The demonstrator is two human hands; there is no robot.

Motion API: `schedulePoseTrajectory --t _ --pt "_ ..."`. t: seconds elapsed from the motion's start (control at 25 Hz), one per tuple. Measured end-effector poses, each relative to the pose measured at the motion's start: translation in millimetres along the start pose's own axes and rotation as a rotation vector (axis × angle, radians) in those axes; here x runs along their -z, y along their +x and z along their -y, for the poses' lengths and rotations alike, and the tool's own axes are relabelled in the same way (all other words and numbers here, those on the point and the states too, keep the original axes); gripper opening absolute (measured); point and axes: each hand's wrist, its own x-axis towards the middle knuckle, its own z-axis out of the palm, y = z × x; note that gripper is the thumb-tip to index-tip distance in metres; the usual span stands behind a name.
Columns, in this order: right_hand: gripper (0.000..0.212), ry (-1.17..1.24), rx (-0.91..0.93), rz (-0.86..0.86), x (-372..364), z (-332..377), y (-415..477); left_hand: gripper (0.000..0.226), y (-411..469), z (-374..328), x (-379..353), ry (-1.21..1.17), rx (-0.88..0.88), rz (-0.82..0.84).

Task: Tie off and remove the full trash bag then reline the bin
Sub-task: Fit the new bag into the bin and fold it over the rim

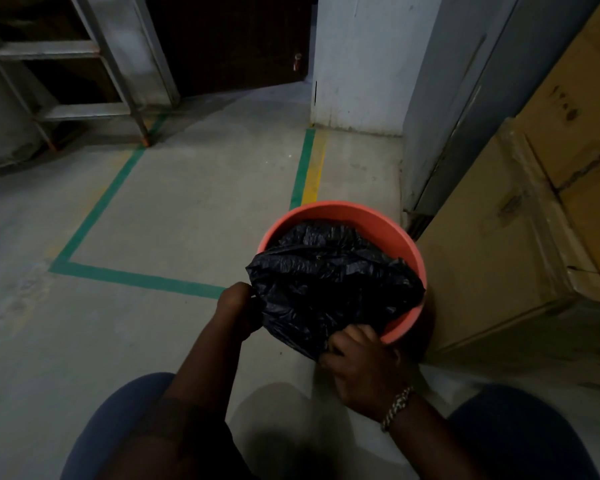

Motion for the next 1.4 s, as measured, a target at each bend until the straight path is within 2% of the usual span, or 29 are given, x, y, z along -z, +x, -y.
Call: schedulePoseTrajectory --t 0.08,0.2,0.28,0.36,0.52,0.64,0.72,0.84,0.92,1.0,1.04,1.12,1.16,1.24,1.32,1.36,1.4 --pt "0.007 -0.057 -0.057 0.022 -2.2 1.1 -1.3 0.029 3.4 -3.3 -0.4 -0.047 0.045 0.077" --pt "0.020 -0.075 -0.173 0.016 -4.8 2.1 -4.1 0.051 2.9 -8.4 -2.7 -0.022 0.055 0.234" --pt "0.026 -0.046 -0.180 -0.031 -5.7 -0.7 -5.8 0.061 0.4 -11.3 -6.0 -0.023 0.011 0.346" --pt "0.028 0.006 -0.179 -0.148 -1.6 -11.9 -7.5 0.066 -9.5 -15.3 -12.6 0.043 -0.055 0.432" --pt "0.027 0.010 -0.197 -0.389 22.1 -47.0 -3.4 0.045 -22.7 -20.6 -29.7 0.073 -0.157 0.530" --pt "0.014 -0.001 -0.331 -0.418 34.2 -62.7 5.0 0.029 -29.1 -18.2 -39.0 -0.007 -0.170 0.505" --pt "0.007 -0.002 -0.378 -0.428 42.4 -62.4 13.4 0.032 -32.4 -16.0 -42.2 -0.065 -0.154 0.494" --pt "0.021 -0.001 -0.311 -0.486 51.2 -43.1 39.6 0.039 -35.1 -9.4 -49.2 -0.119 -0.124 0.530" --pt "0.032 -0.013 -0.257 -0.417 51.8 -30.8 62.5 0.043 -40.3 -4.5 -55.3 -0.147 -0.098 0.554" --pt "0.032 -0.044 -0.216 -0.357 49.5 -23.7 77.3 0.049 -42.9 0.4 -60.4 -0.185 -0.075 0.575" --pt "0.027 -0.038 -0.191 -0.381 47.9 -23.6 79.1 0.050 -43.4 2.2 -62.2 -0.204 -0.071 0.575" --pt "0.014 0.080 -0.229 -0.564 50.8 -20.6 74.3 0.046 -42.8 3.7 -64.3 -0.230 -0.068 0.563" --pt "0.010 0.221 -0.348 -0.676 51.1 -19.6 70.3 0.043 -42.4 3.7 -65.2 -0.239 -0.070 0.558" --pt "0.018 0.644 -0.837 -0.827 51.6 -24.7 66.1 0.038 -43.7 3.6 -66.8 -0.247 -0.079 0.560" --pt "0.024 1.163 -1.344 -0.800 51.5 -39.6 68.1 0.034 -45.1 5.6 -67.6 -0.239 -0.094 0.578" --pt "0.023 1.367 -1.475 -0.736 52.3 -46.2 68.3 0.033 -46.5 7.1 -68.0 -0.233 -0.099 0.578" --pt "0.020 1.481 -1.520 -0.682 51.4 -51.5 68.6 0.032 -46.9 8.1 -68.0 -0.229 -0.101 0.572"
